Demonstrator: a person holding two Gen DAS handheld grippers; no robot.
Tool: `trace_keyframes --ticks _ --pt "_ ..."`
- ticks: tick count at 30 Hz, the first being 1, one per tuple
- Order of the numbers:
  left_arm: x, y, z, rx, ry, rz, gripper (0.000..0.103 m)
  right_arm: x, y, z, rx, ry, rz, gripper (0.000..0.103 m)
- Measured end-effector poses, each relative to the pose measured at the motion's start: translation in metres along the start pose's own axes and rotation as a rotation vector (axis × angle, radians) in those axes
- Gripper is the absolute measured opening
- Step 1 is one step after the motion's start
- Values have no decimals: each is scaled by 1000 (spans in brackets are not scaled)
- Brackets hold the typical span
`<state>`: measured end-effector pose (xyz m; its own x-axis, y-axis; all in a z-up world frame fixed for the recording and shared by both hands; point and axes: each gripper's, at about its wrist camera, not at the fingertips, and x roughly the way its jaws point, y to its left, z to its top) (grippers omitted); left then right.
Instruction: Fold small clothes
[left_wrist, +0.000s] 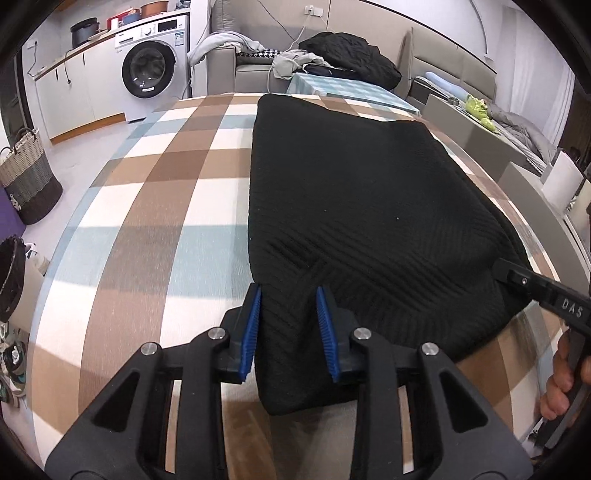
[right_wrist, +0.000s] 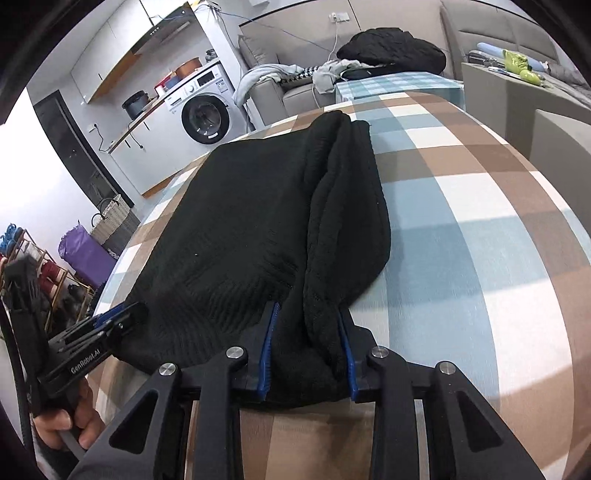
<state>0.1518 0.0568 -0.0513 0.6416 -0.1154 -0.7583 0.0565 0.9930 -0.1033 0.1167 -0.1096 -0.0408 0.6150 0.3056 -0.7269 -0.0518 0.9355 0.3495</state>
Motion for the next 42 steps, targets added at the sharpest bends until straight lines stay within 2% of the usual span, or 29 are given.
trace_keyframes --ticks 8,13,14,15,16,18,20,21,23,27,29,36,39,42 --pt "5 2 2 11 -7 -21 27 7 -11 9 29 -19 17 34" --pt "0 2 0 22 -8 -7 31 -2 -14 6 41 -20 3 61" --pt "-3 2 0 24 -11 1 33 -4 -15 5 41 -16 7 71" --pt "-6 1 -1 25 -15 5 39 -8 -14 4 37 -19 13 79" --pt "-9 2 -2 25 -20 6 50 -12 -14 4 26 -26 20 83" --pt "-21 1 -5 21 -47 1 65 -23 -12 2 -15 -46 18 95" --pt "-33 1 -8 21 -90 -4 77 -36 -7 -2 -68 -84 13 101" --pt "-41 0 -10 25 -117 3 83 -43 -4 -3 -98 -112 10 103" --pt "-56 -1 -14 30 -166 9 84 -60 1 -10 -151 -176 10 103" --pt "-81 -2 -22 18 -228 1 102 -83 8 -20 -209 -244 29 103" --pt "-94 -2 -27 18 -268 -7 102 -92 10 -21 -233 -257 42 103" --pt "-129 -5 -20 26 -309 -16 102 -143 11 4 -314 -290 23 103" --pt "-142 -8 -14 32 -323 -15 102 -173 10 22 -371 -315 -7 103" --pt "-151 -9 -10 28 -338 -11 102 -197 0 40 -411 -355 -73 103"
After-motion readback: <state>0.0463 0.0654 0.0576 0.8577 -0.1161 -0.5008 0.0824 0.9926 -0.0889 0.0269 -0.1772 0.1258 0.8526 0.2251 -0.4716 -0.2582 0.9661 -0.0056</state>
